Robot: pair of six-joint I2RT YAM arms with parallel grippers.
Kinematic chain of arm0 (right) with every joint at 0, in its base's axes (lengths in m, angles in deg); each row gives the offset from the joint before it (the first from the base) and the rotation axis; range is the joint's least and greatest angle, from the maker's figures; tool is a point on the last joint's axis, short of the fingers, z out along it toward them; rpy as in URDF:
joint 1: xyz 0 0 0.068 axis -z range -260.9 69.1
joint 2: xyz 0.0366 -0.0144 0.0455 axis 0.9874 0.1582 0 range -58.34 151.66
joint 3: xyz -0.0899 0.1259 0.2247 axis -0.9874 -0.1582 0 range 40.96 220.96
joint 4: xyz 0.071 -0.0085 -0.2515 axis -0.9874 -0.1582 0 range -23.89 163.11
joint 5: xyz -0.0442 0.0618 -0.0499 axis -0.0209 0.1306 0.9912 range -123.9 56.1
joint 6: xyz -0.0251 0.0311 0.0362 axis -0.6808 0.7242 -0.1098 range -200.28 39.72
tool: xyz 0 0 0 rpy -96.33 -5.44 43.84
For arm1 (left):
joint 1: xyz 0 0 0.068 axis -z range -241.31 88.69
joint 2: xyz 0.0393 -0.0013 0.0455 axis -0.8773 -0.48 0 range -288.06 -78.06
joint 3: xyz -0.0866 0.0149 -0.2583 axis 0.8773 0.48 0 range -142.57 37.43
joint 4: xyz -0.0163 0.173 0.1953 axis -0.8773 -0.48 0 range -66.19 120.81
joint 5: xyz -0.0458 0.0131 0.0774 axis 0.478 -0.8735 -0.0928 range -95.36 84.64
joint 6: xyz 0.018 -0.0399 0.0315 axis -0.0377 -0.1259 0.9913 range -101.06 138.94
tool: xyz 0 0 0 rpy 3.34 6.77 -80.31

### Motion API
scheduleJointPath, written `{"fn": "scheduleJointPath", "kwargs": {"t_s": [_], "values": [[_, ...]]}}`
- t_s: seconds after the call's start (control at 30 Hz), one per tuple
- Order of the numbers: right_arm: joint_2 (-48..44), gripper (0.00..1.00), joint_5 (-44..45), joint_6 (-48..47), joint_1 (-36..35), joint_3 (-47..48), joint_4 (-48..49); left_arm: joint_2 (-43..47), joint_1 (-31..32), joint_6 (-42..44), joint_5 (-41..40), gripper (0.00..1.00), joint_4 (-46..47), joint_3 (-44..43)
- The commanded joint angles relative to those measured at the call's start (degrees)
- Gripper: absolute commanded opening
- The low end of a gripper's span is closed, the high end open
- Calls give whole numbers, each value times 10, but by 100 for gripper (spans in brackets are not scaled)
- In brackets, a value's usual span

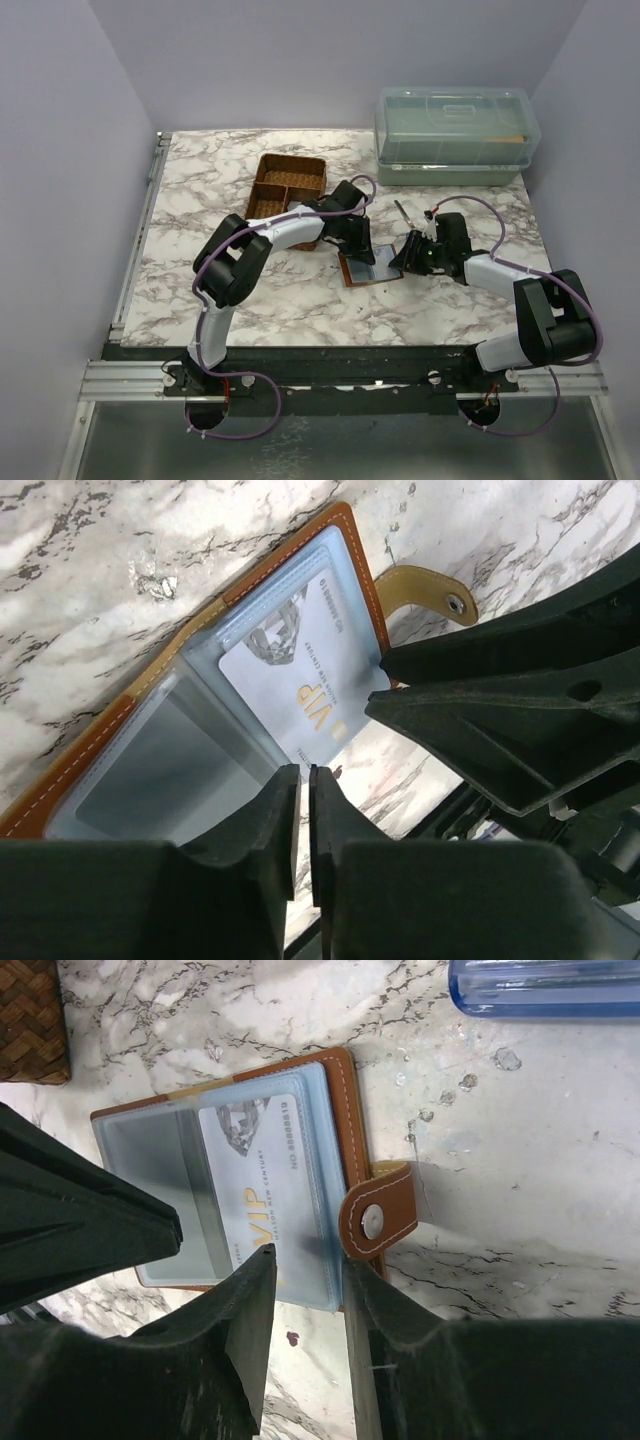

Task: Put the credit cards into the card holder
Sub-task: Insert the credit card into the card holder.

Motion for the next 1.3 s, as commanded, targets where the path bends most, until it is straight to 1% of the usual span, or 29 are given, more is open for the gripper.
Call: {"fn": "scheduleJointPath", "kwargs": {"t_s": [0.0,0.07,0.3,0.57,0.77,0.87,1.1,1.27], "values": [[1,37,-28,10,4,-7,22,-16,-2,0,16,9,1,-23],[5,37,-44,18,6,-12,43,-26,-3,2,14,6,2,-26],[22,38,-52,25,9,-10,46,-35,-6,5,3,3,17,6],[22,40,-48,21,9,-6,32,-38,-14,3,-11,2,30,36],[27,39,-72,22,9,-10,42,-42,-16,-1,-9,2,36,47],[17,38,-79,21,9,-10,39,-45,-16,-1,-8,2,38,48],[-24,39,-50,12,9,-2,-7,-48,-16,-1,-5,1,40,50],[-17,40,-60,12,8,-3,-4,-49,-16,-1,-3,0,41,49]]}}
